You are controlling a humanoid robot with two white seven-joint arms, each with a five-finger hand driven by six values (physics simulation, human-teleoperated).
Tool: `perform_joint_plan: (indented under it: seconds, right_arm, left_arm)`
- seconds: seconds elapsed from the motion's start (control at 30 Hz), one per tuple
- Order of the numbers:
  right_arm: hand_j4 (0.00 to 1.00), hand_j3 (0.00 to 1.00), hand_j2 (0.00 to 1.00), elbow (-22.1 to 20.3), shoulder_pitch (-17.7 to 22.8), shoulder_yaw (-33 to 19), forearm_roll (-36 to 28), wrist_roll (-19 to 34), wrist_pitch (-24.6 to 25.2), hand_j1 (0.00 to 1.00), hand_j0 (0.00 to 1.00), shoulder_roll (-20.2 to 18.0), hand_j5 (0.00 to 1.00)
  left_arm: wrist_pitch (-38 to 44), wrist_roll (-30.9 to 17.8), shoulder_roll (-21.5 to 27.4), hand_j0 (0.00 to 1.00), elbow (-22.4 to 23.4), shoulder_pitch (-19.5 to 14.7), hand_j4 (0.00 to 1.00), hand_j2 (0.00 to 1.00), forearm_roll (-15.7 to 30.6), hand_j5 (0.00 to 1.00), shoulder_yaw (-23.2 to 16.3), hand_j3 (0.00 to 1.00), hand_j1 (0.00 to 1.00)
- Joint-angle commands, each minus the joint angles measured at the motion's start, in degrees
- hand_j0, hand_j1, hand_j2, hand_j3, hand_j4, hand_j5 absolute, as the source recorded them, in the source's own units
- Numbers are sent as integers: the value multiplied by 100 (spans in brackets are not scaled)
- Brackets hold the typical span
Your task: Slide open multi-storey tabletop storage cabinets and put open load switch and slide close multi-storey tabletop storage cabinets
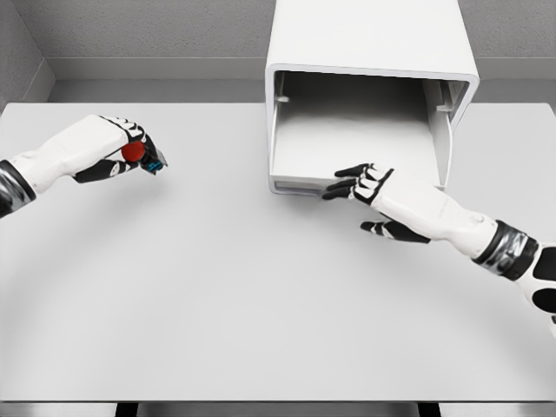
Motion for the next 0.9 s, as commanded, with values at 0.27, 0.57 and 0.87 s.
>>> perform_joint_plan:
  seconds: [0.27, 0.57, 0.87]
  right_arm:
    - [82, 82, 82, -84, -106, -381, -343, -2, 5, 82, 82, -21, 82]
    - [68, 68, 68, -111, -9, -645, -598, -2, 5, 68, 68, -267, 68]
    - [67, 67, 67, -111, 52, -909, -940, -2, 5, 67, 67, -557, 67]
  left_arm:
    - [20, 5, 9, 49, -45, 9, 49, 49, 63, 49, 17, 49, 49]
    - [20, 5, -9, 49, -54, 53, 49, 49, 72, 49, 17, 49, 49]
    - [20, 5, -35, 49, -432, 70, 49, 49, 81, 49, 43, 49, 49]
